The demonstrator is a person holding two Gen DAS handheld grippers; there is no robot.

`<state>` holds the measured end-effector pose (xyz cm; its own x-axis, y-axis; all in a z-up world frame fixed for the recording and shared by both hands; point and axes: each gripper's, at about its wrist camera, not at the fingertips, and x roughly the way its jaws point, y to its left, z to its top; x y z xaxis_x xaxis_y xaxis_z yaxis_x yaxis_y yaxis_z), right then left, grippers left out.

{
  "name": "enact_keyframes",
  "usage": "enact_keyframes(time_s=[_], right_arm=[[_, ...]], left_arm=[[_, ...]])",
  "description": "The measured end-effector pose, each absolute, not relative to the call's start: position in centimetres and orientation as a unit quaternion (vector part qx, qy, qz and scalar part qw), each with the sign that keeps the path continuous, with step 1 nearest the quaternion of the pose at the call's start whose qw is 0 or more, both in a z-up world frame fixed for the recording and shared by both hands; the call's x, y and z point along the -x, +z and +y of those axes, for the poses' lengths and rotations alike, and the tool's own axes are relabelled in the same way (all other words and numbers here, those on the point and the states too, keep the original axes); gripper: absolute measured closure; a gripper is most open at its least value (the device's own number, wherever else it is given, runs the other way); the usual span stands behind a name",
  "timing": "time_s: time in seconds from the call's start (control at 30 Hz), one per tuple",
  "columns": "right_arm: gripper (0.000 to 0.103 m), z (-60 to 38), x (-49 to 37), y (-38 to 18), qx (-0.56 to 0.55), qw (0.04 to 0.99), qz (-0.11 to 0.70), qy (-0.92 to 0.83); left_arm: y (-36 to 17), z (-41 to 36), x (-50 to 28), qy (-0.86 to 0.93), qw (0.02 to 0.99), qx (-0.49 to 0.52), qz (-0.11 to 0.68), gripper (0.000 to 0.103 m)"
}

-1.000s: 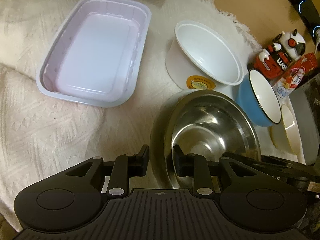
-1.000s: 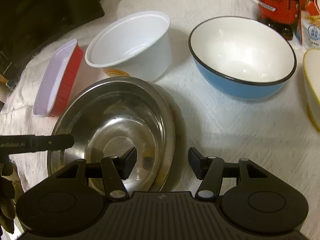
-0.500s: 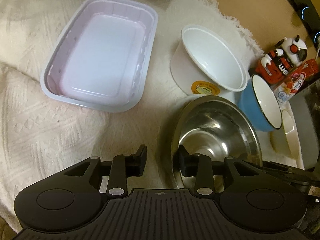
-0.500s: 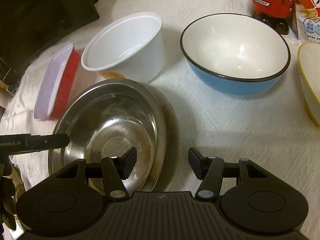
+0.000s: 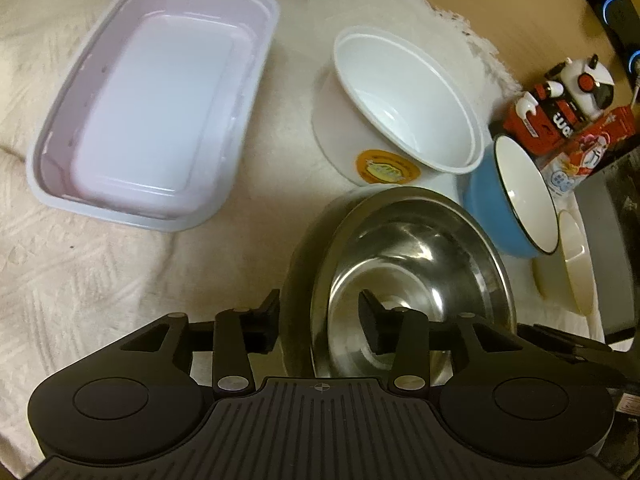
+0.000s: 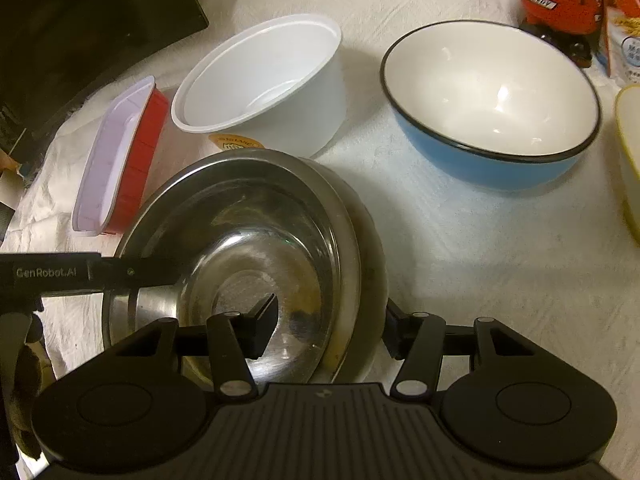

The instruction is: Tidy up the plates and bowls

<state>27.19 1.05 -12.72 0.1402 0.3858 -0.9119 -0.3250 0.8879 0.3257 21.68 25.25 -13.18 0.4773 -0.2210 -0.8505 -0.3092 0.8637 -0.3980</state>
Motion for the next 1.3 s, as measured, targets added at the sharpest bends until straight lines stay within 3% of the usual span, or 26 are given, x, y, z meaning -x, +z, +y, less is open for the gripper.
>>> enact_keyframes(time_s=[0.6, 0.9, 1.07, 1.3], right_arm=[[0.048, -2.2, -26.7, -12.0, -0.036, 0.765, 0.605, 0.217], [0.048, -4.5, -26.3, -8.4, -0.025, 0.817, 0.533, 0.218], [0.034, -9.3, -25.8, -4.6, -0.016, 0.865, 0.459, 0.203], [0.026, -17.1, -27.9, -4.6, 0.079, 0.907, 0.407, 0.071]], left_arm=[[-13.2, 22.1, -22.5, 0.020, 0.823, 0.240, 0.515, 0.059], [-7.3, 21.5, -20.3, 0.063, 0.884, 0.208, 0.415, 0.063], [-4.1, 18.4, -20.6, -0.023, 0.913, 0.238, 0.330, 0.063], [-6.2, 8.2, -26.1, -0.098, 0.889, 0.233, 0.381, 0.063]])
